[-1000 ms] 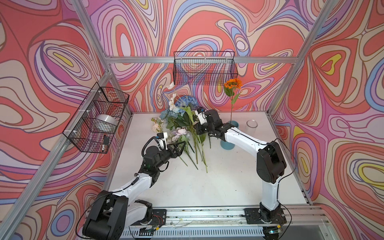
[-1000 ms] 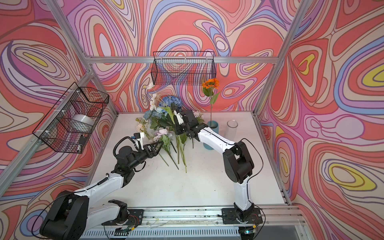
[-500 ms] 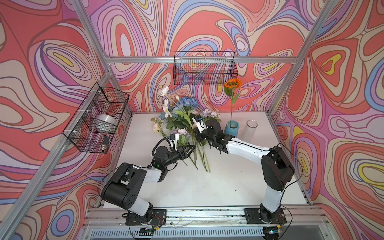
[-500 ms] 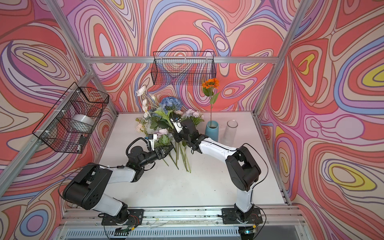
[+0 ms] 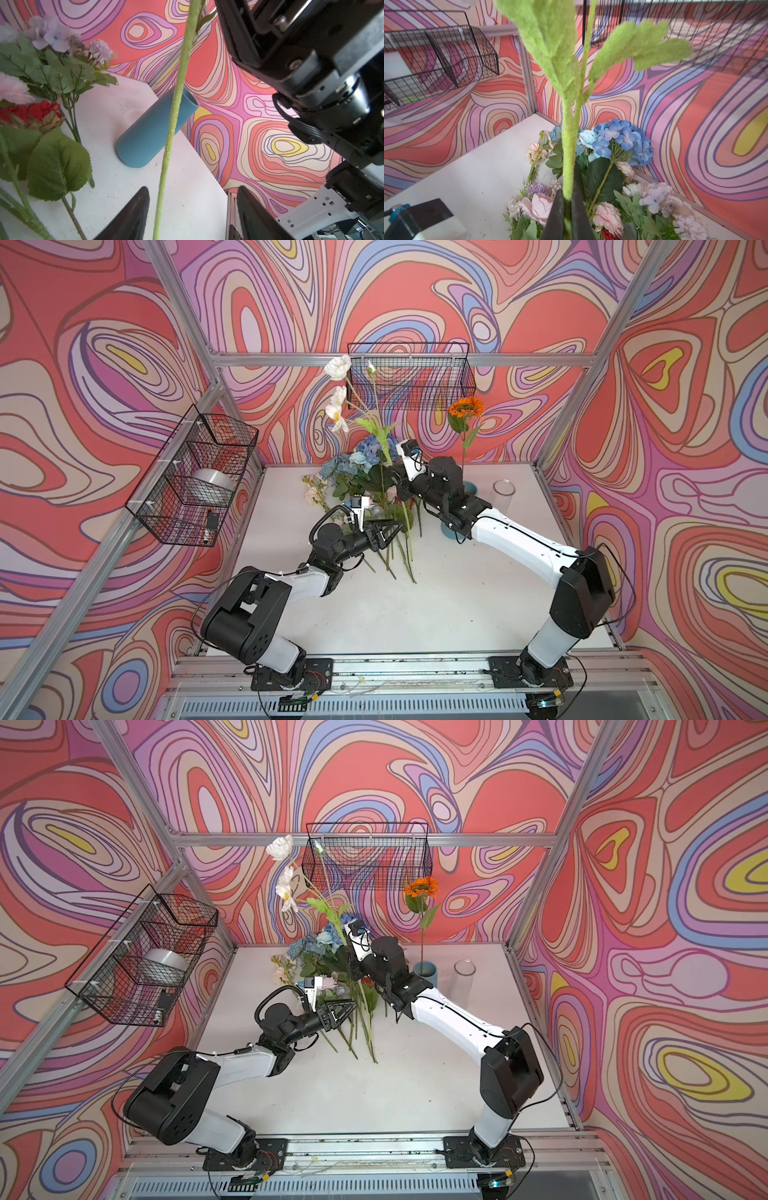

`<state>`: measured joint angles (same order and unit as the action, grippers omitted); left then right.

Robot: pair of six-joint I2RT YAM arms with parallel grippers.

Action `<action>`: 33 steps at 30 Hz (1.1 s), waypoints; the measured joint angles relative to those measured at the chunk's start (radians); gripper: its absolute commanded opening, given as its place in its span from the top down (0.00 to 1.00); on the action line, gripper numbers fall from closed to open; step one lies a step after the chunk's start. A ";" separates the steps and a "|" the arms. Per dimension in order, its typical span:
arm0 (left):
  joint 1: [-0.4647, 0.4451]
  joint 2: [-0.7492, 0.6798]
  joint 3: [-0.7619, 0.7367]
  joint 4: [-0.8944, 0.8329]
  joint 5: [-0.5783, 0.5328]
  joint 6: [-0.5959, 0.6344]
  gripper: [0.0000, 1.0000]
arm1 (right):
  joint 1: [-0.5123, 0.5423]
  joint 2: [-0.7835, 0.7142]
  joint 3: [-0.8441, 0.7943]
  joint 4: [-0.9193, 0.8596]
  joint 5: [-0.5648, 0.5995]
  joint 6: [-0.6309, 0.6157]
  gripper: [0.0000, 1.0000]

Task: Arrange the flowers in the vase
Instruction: 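Raise the white flower with the right gripper and carry it above the teal vase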

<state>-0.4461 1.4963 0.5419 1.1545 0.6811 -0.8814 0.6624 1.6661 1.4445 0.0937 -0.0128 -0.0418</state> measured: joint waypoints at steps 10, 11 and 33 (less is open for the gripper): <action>-0.005 -0.032 0.063 -0.080 -0.001 0.044 0.00 | -0.020 -0.254 -0.100 -0.047 0.127 -0.022 1.00; -0.005 -0.032 0.074 -0.090 -0.002 0.049 0.00 | -0.028 -0.280 -0.110 -0.052 0.137 -0.022 1.00; -0.029 0.079 0.197 -0.209 -0.037 0.096 0.00 | -0.385 -0.272 0.077 0.081 0.209 -0.103 1.00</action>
<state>-0.4747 1.5757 0.7391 0.9455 0.6437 -0.7853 0.2779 1.3937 1.5215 0.1745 0.1967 -0.1448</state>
